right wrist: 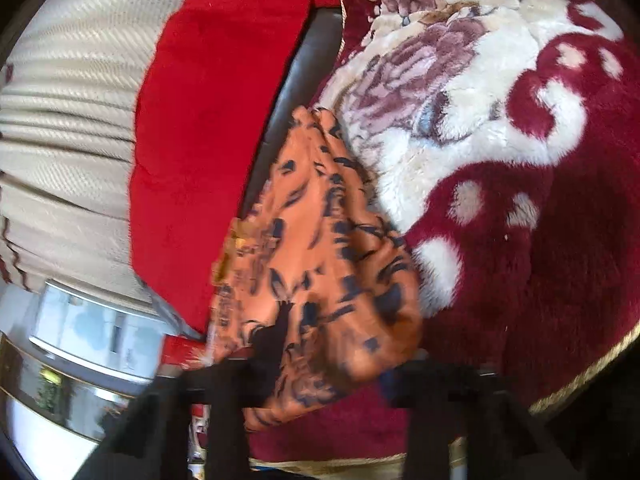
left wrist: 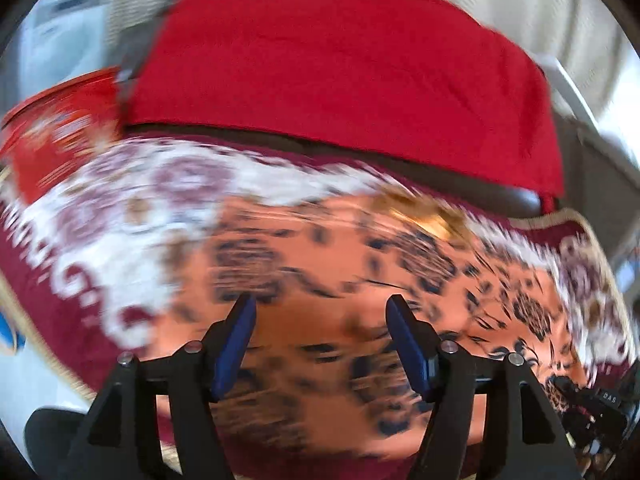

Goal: Fold small clothes

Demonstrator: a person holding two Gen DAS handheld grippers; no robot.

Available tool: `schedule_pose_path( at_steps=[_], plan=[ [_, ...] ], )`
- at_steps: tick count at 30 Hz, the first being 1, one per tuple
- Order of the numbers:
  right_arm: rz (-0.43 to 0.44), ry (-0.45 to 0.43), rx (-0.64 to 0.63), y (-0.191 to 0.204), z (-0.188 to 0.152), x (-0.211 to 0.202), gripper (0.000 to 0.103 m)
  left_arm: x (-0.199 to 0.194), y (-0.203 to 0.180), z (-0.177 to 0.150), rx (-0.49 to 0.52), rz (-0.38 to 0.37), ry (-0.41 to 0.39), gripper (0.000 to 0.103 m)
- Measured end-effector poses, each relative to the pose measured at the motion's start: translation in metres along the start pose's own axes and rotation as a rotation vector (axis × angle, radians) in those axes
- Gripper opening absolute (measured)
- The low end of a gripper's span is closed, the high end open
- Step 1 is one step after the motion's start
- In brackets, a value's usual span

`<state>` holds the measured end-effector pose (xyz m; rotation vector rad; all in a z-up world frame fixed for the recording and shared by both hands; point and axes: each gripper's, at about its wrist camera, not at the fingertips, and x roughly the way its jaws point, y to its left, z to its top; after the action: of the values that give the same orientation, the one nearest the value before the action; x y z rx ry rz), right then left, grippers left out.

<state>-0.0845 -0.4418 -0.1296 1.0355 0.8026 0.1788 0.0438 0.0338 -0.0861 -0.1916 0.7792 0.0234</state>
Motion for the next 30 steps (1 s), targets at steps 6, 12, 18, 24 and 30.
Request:
schedule_pose_path(
  at_steps=[6,12,18,24,30],
  plan=[
    [-0.183,-0.035,-0.150,0.016,-0.004,-0.010,0.014,0.059,-0.022,-0.012,0.089,0.033,0.135,0.062],
    [-0.186,-0.082,-0.136,0.008,0.007,-0.043,0.063,0.043,-0.021,-0.001,0.070,-0.014,0.116,0.062],
    [-0.108,-0.047,-0.249,0.054,0.064,-0.015,0.069,0.058,-0.033,-0.012,0.115,0.014,0.136,0.064],
    [-0.212,0.170,-0.325,0.076,0.124,0.087,0.022,0.058,-0.035,-0.015,0.117,0.000,0.146,0.068],
    [-0.220,0.064,-0.132,0.042,0.145,0.080,0.014,0.054,-0.027,-0.005,0.091,-0.025,0.145,0.069]
  ],
)
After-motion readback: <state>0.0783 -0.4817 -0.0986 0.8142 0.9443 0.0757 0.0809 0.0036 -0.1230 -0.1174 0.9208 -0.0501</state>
